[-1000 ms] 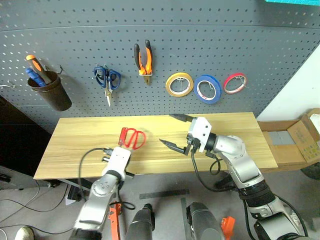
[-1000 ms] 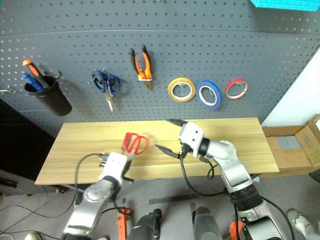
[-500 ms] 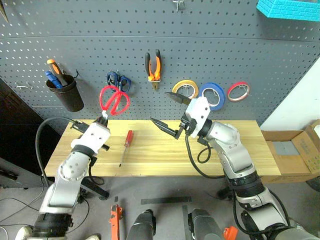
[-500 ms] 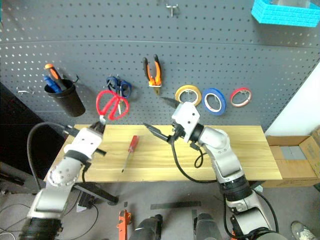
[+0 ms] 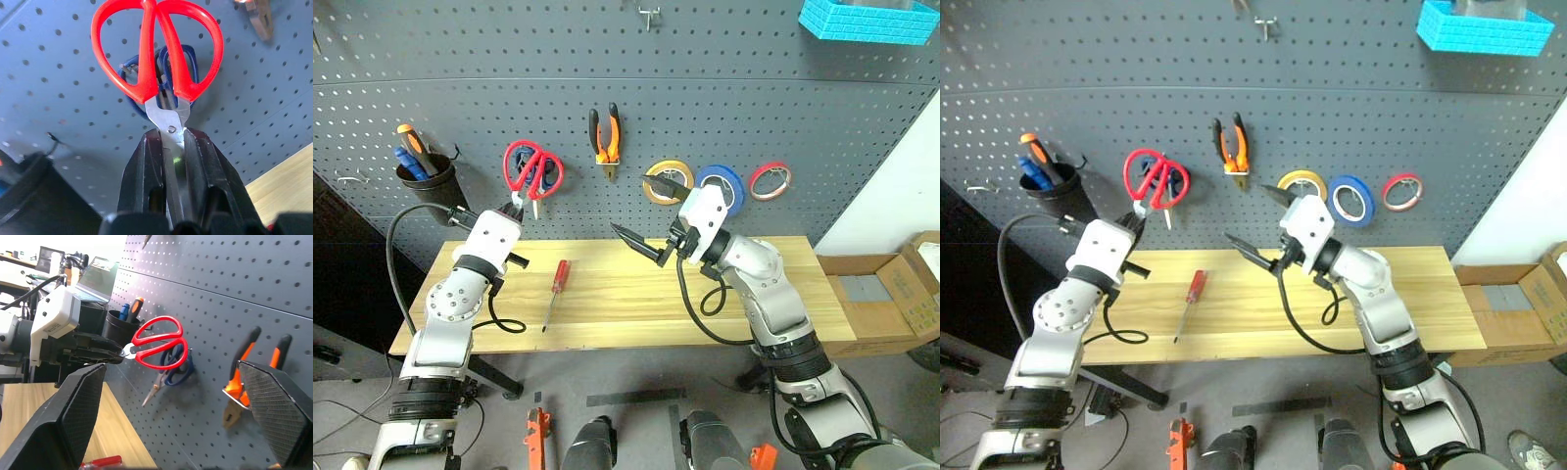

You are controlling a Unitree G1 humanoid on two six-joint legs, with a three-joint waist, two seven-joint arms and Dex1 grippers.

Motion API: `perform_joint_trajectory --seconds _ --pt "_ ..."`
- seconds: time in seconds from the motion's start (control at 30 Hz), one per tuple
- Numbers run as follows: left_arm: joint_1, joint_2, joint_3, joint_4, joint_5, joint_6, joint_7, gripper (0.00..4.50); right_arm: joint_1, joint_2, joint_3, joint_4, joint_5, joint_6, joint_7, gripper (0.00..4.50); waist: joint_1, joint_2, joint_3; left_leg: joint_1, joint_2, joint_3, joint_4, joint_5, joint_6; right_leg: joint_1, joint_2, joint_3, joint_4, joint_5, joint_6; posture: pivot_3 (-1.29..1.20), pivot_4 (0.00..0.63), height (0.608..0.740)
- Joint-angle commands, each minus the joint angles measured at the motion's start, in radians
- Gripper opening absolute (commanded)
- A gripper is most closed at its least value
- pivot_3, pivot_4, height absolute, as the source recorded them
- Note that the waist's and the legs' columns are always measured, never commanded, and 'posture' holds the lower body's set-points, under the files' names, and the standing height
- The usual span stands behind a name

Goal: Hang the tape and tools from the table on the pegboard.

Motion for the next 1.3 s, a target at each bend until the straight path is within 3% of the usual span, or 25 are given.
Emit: perform_joint_trajectory --seconds 0.03,0.4,0.63,0.8,1.03,1.3 --pt "-0.015 -0.015 0.034 -0.014 -0.046 0.035 -0.008 0.25 -0.029 -0.005 -0.026 -0.038 0.007 -0.012 -0.011 4.5 -0.009 0.0 -0.003 0.0 0.0 0.0 0.0 0.0 0.0 0.0 0.0 0.0 0.0 0.0 0.0 -0.17 0.07 0.74" --pt "-0.008 -0.064 0.043 0.001 -0.113 0.164 -0.027 0.25 -0.033 -0.009 -0.026 -0.034 0.007 -0.007 -0.022 4.5 -0.019 0.0 -0.015 0.007 0.0 -0.001 0.001 0.0 0.0 0.007 0.0 0.0 0.0 -0.001 0.002 -0.17 0.072 0.74" --pt "-0.019 -0.07 0.039 0.008 -0.11 0.171 -0.028 2.63 -0.031 -0.015 -0.024 -0.032 0.007 -0.008 -0.022 4.5 -0.017 0.001 -0.016 0.007 0.0 -0.001 0.001 0.0 0.0 0.007 0.0 0.0 0.001 -0.001 0.001 -0.17 0.078 0.74" --pt "0.054 -0.106 0.04 0.023 -0.111 0.162 -0.01 4.33 -0.004 -0.026 -0.015 -0.041 0.006 -0.005 -0.013 4.5 -0.017 0.001 -0.017 0.007 0.0 0.0 0.001 0.0 0.0 0.007 0.0 0.001 0.001 -0.001 0.001 -0.18 0.089 0.74" --pt "0.094 -0.191 0.072 0.124 -0.153 0.201 0.025 4.42 0.064 -0.048 0.073 -0.001 -0.035 0.06 0.029 4.5 -0.013 0.002 -0.016 0.008 0.001 -0.001 0.001 0.0 0.0 0.007 0.0 0.001 0.001 -0.002 0.002 -0.19 0.134 0.74" --pt "-0.156 -0.144 0.053 0.582 -0.133 0.058 -0.038 4.42 0.015 -0.011 0.156 0.134 -0.09 0.058 0.073 4.5 -0.008 0.004 0.005 0.009 0.001 0.0 0.001 0.0 0.001 0.009 0.0 0.0 0.0 -0.003 0.004 -0.19 0.206 0.74"
